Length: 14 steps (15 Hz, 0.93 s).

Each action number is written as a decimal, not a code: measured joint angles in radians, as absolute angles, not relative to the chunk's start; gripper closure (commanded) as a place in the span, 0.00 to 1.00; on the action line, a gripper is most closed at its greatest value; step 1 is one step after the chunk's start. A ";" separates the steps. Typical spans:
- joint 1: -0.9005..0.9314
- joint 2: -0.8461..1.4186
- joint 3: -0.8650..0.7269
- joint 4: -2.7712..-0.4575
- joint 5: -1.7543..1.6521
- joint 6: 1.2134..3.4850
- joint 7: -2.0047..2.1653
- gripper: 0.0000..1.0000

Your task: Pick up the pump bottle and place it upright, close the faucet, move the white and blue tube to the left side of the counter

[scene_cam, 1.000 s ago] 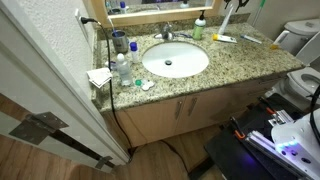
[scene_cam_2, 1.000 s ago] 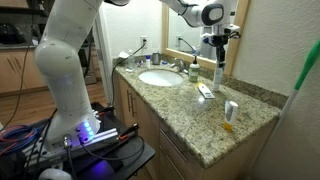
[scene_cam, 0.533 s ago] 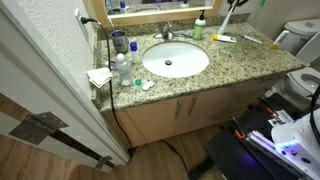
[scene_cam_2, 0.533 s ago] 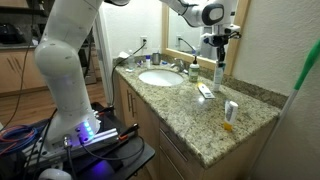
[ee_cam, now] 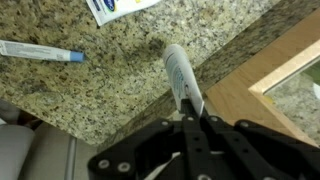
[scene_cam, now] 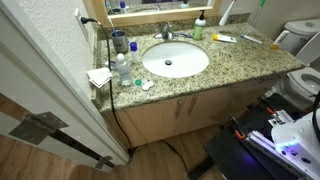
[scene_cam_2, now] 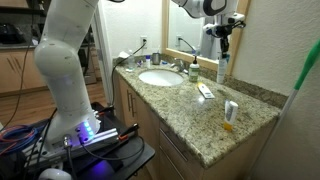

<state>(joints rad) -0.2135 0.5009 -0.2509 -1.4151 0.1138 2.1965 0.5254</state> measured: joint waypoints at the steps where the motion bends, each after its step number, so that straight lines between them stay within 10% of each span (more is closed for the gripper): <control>1: -0.214 0.468 -0.249 -1.413 0.125 2.189 0.502 0.99; 14: -0.195 0.154 -0.167 -1.469 0.225 1.981 0.253 0.99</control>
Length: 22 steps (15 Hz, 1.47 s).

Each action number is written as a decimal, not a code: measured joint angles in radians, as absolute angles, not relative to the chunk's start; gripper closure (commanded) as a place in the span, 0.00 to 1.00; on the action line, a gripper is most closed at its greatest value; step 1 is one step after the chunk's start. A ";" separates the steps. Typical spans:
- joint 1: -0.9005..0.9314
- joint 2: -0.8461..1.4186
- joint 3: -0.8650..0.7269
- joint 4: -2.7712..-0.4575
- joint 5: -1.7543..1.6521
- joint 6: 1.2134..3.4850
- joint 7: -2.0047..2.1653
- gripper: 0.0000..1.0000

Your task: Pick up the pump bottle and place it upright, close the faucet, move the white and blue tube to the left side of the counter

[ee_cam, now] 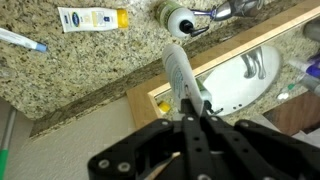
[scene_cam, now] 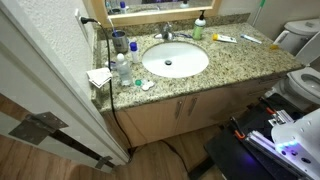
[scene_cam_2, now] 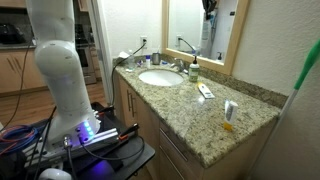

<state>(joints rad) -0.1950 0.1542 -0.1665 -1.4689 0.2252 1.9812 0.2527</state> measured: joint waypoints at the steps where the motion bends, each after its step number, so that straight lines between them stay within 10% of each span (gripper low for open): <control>1: -0.181 0.154 -0.156 -1.470 0.213 1.979 0.233 0.99; 22: 0.119 0.201 0.110 -1.563 0.150 1.896 0.116 0.96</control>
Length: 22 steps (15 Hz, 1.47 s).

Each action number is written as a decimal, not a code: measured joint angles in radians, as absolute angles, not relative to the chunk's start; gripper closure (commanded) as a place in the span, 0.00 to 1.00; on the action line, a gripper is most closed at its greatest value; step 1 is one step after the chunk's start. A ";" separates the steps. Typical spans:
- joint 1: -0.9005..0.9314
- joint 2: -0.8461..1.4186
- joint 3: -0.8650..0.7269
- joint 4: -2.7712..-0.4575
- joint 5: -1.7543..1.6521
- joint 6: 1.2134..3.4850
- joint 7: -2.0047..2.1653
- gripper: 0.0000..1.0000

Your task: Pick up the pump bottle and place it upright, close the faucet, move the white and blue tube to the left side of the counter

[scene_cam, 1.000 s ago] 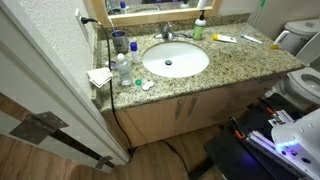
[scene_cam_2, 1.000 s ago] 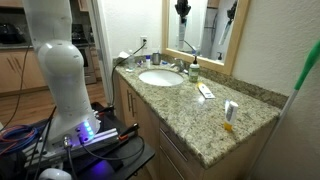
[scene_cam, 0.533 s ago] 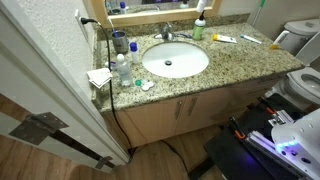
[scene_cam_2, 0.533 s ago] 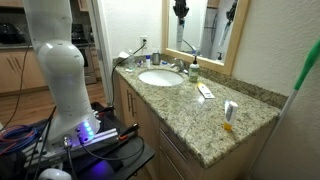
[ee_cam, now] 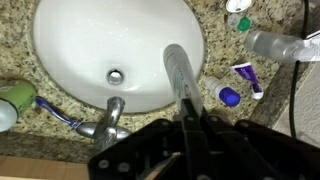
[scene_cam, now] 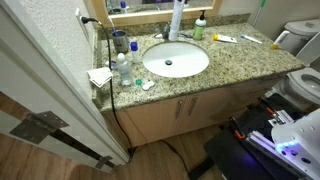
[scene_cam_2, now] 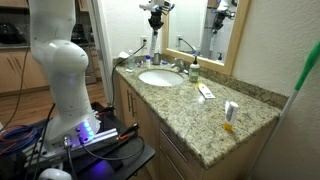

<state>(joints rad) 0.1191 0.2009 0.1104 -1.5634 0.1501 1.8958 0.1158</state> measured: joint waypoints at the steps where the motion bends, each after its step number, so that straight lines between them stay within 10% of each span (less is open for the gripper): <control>1: 0.125 0.208 0.113 -1.558 0.150 1.896 0.116 0.99; 22: 0.276 0.371 0.184 -1.551 0.043 2.081 0.104 0.99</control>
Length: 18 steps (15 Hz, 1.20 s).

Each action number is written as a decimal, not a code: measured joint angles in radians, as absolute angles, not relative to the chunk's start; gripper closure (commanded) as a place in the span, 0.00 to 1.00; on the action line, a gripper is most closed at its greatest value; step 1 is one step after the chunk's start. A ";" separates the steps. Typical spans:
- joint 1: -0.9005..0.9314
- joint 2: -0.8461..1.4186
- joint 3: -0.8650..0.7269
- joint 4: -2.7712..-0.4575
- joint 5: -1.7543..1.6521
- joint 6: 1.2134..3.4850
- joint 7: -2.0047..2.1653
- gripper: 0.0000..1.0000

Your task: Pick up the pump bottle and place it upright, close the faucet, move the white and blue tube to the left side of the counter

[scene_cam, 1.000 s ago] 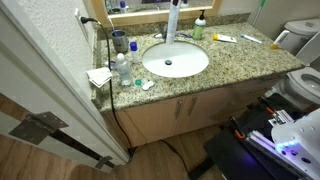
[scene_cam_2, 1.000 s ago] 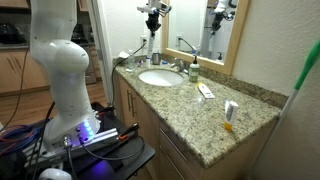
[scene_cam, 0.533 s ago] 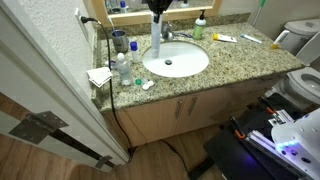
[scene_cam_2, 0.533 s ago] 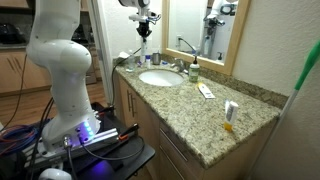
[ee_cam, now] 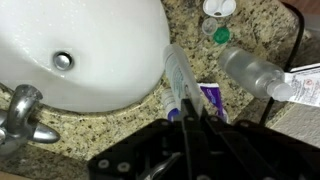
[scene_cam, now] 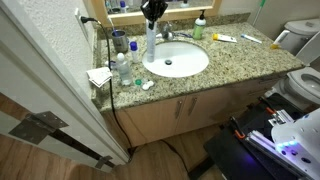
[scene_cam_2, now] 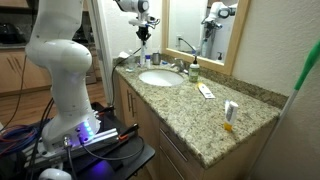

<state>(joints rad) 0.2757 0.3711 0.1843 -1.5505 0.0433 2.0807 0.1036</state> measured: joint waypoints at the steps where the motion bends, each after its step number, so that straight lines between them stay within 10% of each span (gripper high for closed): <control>1: 0.285 0.380 0.188 -1.552 0.037 2.081 0.102 0.99; 18: 0.335 0.457 0.198 -1.576 -0.053 2.273 0.059 0.99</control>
